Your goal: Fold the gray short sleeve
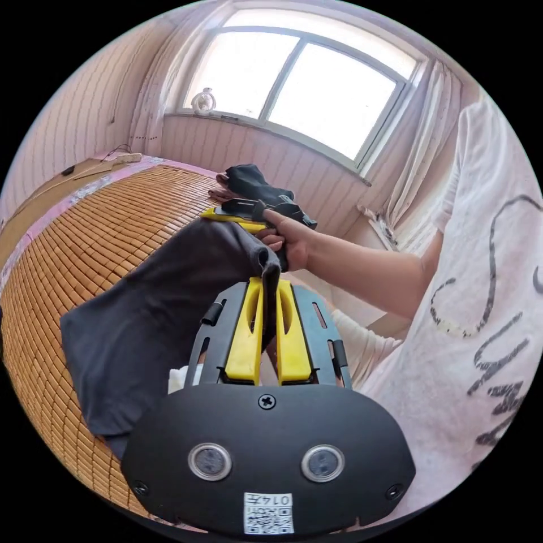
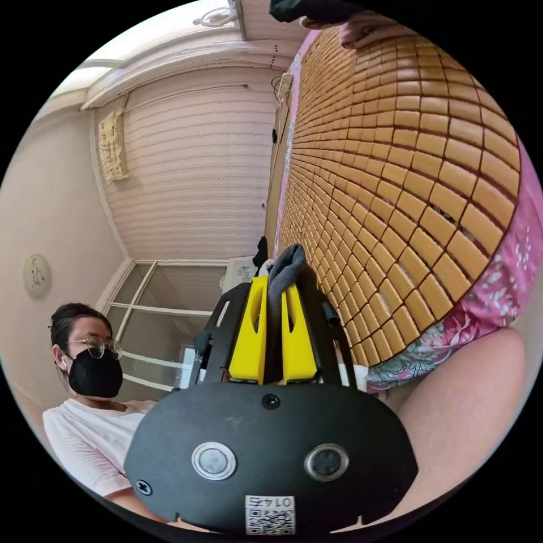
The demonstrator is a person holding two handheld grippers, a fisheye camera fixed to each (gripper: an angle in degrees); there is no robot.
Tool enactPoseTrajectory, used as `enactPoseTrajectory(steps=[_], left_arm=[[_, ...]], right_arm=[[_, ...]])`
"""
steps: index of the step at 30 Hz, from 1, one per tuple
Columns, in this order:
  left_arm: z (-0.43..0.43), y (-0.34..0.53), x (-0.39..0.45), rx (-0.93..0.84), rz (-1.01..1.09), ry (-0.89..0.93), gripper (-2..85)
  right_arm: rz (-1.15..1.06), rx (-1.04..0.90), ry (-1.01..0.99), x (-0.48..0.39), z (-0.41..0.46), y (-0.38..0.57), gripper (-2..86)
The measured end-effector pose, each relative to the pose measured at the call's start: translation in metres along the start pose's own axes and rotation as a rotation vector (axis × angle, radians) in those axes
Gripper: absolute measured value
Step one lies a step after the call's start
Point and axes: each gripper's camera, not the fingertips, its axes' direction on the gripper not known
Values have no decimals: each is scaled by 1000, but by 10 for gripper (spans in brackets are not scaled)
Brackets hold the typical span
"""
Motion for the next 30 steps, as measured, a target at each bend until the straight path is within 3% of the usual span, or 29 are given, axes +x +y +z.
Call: enactPoseTrajectory(steps=[3, 6, 11, 18, 22, 27, 30], left_arm=[[-12, 9, -19, 38, -91, 29, 35], [-35, 29, -39, 62, -162, -56, 34], [-57, 77, -81, 39, -406, -328, 35], [-56, 122, -137, 11, -760, -285, 42], [-67, 138, -151, -29, -820, -276, 48], [-76, 146, -157, -10, -802, -250, 42], [-77, 143, -158, -15, -778, -255, 31]], right_arm=[[-143, -71, 141, -44, 17, 3, 16], [-267, -219, 286, -76, 70, 15, 20], [-304, -419, 473, -74, 211, 53, 41], [-332, -498, 696, -58, 324, 105, 80], [-640, -553, 755, -82, 351, 138, 94], [-1002, -785, 934, -71, 402, 189, 103], [-1105, -889, 988, -62, 421, 222, 53]])
